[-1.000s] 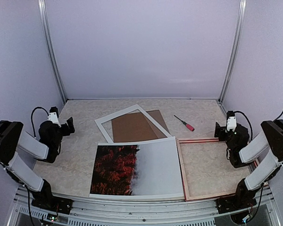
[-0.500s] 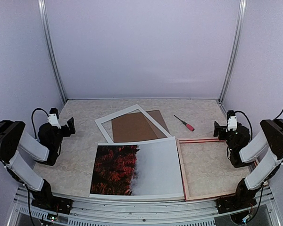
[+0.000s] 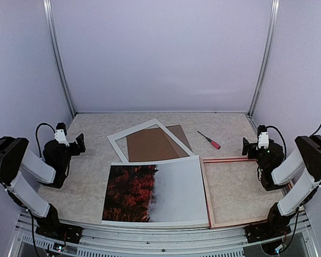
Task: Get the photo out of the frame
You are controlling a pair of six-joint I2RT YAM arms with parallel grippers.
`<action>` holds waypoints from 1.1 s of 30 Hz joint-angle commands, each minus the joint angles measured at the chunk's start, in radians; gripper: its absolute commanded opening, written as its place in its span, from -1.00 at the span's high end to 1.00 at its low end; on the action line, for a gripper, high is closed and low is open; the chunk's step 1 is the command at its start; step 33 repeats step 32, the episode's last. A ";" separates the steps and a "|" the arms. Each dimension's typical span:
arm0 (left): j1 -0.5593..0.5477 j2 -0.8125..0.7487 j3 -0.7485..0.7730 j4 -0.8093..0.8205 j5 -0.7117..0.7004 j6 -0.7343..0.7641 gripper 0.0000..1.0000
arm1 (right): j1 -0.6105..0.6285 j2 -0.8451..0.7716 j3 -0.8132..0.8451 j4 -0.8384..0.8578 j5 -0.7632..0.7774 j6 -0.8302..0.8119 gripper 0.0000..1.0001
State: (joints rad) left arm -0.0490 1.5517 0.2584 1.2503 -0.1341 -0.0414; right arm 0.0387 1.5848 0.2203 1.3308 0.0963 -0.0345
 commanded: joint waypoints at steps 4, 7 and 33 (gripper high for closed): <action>0.005 0.004 -0.007 0.034 0.013 0.005 -0.98 | -0.011 0.007 0.007 0.024 -0.007 0.007 -0.99; 0.005 0.005 -0.007 0.034 0.013 0.005 -0.98 | -0.011 0.007 0.007 0.024 -0.006 0.007 -0.99; 0.005 0.005 -0.007 0.034 0.014 0.005 -0.98 | -0.010 0.008 0.009 0.024 -0.028 -0.004 -0.99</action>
